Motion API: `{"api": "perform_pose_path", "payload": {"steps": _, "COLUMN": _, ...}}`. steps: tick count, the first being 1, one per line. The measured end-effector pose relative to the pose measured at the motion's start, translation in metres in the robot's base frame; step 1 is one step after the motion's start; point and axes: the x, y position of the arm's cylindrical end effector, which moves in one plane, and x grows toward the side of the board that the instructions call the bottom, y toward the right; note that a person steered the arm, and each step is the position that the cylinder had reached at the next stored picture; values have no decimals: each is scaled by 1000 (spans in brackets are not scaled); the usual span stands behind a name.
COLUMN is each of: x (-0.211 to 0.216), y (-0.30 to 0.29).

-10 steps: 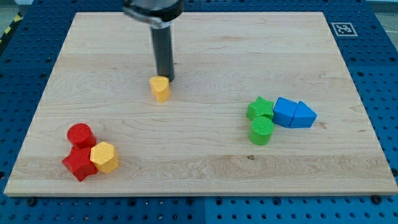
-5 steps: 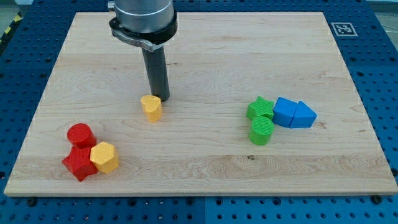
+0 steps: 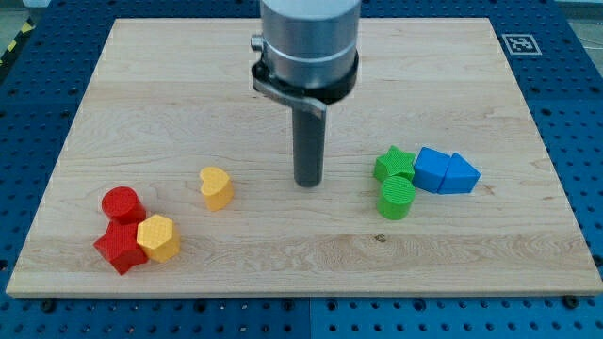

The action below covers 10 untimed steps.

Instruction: Move yellow heart to the right side of the red circle

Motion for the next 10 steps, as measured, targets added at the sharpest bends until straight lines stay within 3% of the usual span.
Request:
{"api": "perform_pose_path", "payload": {"steps": 2, "x": 19, "y": -91}}
{"api": "perform_pose_path", "payload": {"steps": 4, "x": -18, "y": -38}}
{"api": "perform_pose_path", "payload": {"steps": 7, "x": 9, "y": -101}}
{"api": "perform_pose_path", "payload": {"steps": 9, "x": -20, "y": -95}}
{"api": "perform_pose_path", "payload": {"steps": 10, "x": -20, "y": -128}}
